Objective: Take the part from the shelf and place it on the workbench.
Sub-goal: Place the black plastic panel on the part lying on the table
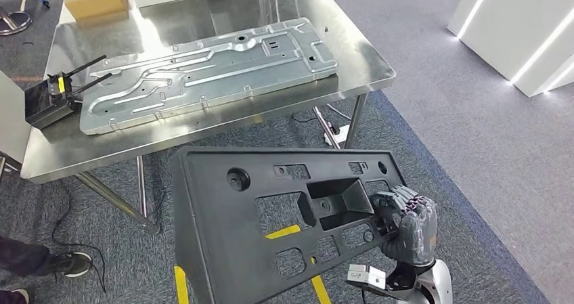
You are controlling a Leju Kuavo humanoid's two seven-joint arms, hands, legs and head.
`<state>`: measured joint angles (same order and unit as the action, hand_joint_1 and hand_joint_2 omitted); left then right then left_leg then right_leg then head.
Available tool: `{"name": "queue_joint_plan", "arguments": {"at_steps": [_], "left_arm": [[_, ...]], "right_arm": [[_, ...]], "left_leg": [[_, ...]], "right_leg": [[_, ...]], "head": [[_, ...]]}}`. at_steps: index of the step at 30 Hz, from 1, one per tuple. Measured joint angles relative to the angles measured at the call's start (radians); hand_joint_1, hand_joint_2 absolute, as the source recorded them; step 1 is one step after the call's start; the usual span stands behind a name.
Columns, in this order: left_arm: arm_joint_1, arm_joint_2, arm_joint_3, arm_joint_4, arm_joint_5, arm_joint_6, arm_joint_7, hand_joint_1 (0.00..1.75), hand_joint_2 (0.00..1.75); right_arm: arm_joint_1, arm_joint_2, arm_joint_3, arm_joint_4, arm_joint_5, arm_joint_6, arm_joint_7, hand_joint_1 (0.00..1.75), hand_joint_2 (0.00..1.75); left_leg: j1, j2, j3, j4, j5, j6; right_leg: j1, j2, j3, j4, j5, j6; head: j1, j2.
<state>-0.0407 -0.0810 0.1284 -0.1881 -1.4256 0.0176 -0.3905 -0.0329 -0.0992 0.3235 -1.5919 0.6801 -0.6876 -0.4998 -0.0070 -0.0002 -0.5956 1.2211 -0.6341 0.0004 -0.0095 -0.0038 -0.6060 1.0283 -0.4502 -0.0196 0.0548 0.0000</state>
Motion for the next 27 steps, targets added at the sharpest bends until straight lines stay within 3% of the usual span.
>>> {"name": "queue_joint_plan", "arguments": {"at_steps": [1, 2, 3, 5, 6, 8, 12, 13, 15, 16, 17, 18, 19, 21, 23, 27], "left_arm": [[-0.003, 0.000, 0.000, 0.000, 0.000, 0.001, -0.002, 0.00, 1.75], [-0.006, 0.001, 0.000, 0.000, 0.000, 0.001, -0.003, 0.00, 1.75], [-0.007, 0.001, 0.000, 0.000, 0.000, 0.001, -0.003, 0.00, 1.75], [-0.002, 0.001, -0.001, 0.000, 0.000, 0.001, 0.002, 0.00, 1.75], [0.001, 0.001, -0.001, 0.000, 0.000, 0.001, 0.004, 0.00, 1.75], [0.003, 0.001, -0.002, 0.001, 0.000, 0.001, 0.006, 0.00, 1.75], [0.003, -0.002, -0.003, 0.001, 0.000, 0.001, 0.006, 0.00, 1.75], [0.003, -0.002, -0.003, 0.001, 0.000, 0.001, 0.007, 0.00, 1.75], [0.004, -0.002, -0.004, 0.001, 0.000, 0.003, 0.007, 0.00, 1.75], [0.004, -0.002, -0.005, 0.001, 0.000, 0.005, 0.008, 0.00, 1.75], [0.005, -0.002, -0.005, 0.001, 0.000, 0.010, 0.009, 0.00, 1.75], [0.005, -0.002, -0.006, 0.001, 0.000, 0.015, 0.010, 0.00, 1.75], [0.005, -0.002, -0.007, 0.001, 0.000, 0.022, 0.011, 0.00, 1.75], [0.006, -0.002, -0.009, 0.001, 0.000, 0.036, 0.014, 0.00, 1.75], [0.006, -0.002, -0.013, 0.001, 0.000, 0.046, 0.018, 0.00, 1.75], [0.004, -0.001, -0.021, 0.001, 0.000, 0.055, 0.022, 0.00, 1.75]], "right_arm": [[0.000, 0.000, 0.000, 0.000, 0.000, 0.000, 0.000, 1.75, 1.75], [0.001, 0.000, 0.000, 0.000, 0.000, 0.000, 0.000, 1.75, 1.75], [0.001, 0.000, 0.000, 0.001, 0.000, 0.000, 0.000, 1.75, 1.75], [0.001, 0.000, 0.000, 0.001, 0.000, 0.000, 0.000, 1.75, 1.75], [0.001, 0.000, 0.000, 0.001, -0.001, 0.000, 0.000, 1.75, 1.75], [0.001, 0.000, 0.000, 0.001, -0.002, -0.002, 0.000, 1.75, 1.75], [0.001, 0.000, 0.001, 0.000, -0.003, -0.003, 0.000, 1.75, 1.75], [0.000, 0.000, 0.001, 0.000, -0.003, -0.004, 0.000, 1.75, 1.75], [0.000, -0.001, 0.001, 0.000, -0.003, -0.004, 0.000, 1.75, 1.75], [0.001, -0.001, 0.001, 0.001, -0.003, -0.004, 0.000, 1.75, 1.75], [0.002, -0.002, 0.001, 0.002, -0.003, -0.004, 0.000, 1.75, 1.75], [0.003, -0.002, 0.002, 0.002, -0.002, -0.004, 0.000, 1.75, 1.75], [0.003, -0.002, 0.002, 0.002, 0.000, -0.004, 0.000, 1.75, 1.75], [0.003, -0.003, 0.002, 0.002, 0.006, -0.004, 0.000, 1.75, 1.75], [0.004, -0.003, 0.002, 0.000, 0.012, -0.005, 0.000, 1.75, 1.75], [0.011, -0.006, 0.002, -0.001, 0.019, -0.008, 0.000, 1.75, 1.75]], "left_leg": [[-0.001, 0.000, -0.027, 0.050, -0.011, -0.001], [-0.002, 0.000, -0.039, 0.069, -0.002, -0.001], [-0.002, 0.000, -0.035, 0.052, 0.025, 0.000], [-0.001, -0.001, 0.006, -0.061, 0.108, 0.004], [-0.001, -0.002, 0.025, -0.116, 0.136, 0.007], [-0.002, -0.004, 0.042, -0.176, 0.145, 0.016], [0.007, -0.004, 0.053, -0.203, 0.145, 0.034], [0.010, -0.003, 0.057, -0.207, 0.146, 0.039], [0.011, -0.001, 0.061, -0.209, 0.145, 0.044], [0.011, -0.001, 0.062, -0.208, 0.143, 0.045], [0.011, -0.001, 0.063, -0.208, 0.141, 0.045], [0.011, -0.002, 0.066, -0.207, 0.138, 0.043], [0.012, -0.003, 0.071, -0.206, 0.134, 0.041], [0.011, -0.006, 0.081, -0.205, 0.124, 0.033], [0.009, -0.007, 0.083, -0.205, 0.116, 0.023], [0.007, -0.007, 0.084, -0.197, 0.099, 0.005]], "right_leg": [[0.002, 0.000, 0.005, 0.000, -0.004, -0.002], [0.003, 0.002, 0.010, 0.000, -0.008, -0.003], [0.004, 0.005, 0.017, 0.001, -0.012, -0.003], [0.005, 0.011, 0.027, 0.003, -0.020, 0.000], [0.007, 0.014, 0.028, 0.006, -0.023, 0.004], [0.011, 0.017, 0.019, 0.011, -0.024, 0.012], [0.015, 0.016, 0.006, 0.031, -0.034, 0.030], [0.014, 0.015, -0.011, 0.067, -0.054, 0.036], [0.006, 0.012, -0.078, 0.192, -0.106, 0.048], [0.002, 0.010, -0.113, 0.251, -0.123, 0.052], [-0.002, 0.009, -0.135, 0.282, -0.121, 0.055], [-0.005, 0.009, -0.136, 0.272, -0.098, 0.057], [-0.008, 0.008, -0.118, 0.225, -0.061, 0.058], [-0.008, 0.005, -0.058, 0.094, 0.004, 0.054], [-0.004, 0.005, -0.024, 0.024, 0.014, 0.044], [-0.006, 0.004, -0.013, 0.010, 0.002, 0.020]], "head": [[0.000, 0.000], [0.000, 0.000], [0.000, 0.000], [0.001, 0.000], [0.001, 0.000], [0.001, 0.000], [0.003, 0.000], [0.004, 0.000], [0.006, 0.000], [0.006, 0.000], [0.006, 0.000], [0.006, 0.000], [0.006, 0.000], [0.006, 0.000], [0.006, 0.000], [0.005, 0.000]]}}
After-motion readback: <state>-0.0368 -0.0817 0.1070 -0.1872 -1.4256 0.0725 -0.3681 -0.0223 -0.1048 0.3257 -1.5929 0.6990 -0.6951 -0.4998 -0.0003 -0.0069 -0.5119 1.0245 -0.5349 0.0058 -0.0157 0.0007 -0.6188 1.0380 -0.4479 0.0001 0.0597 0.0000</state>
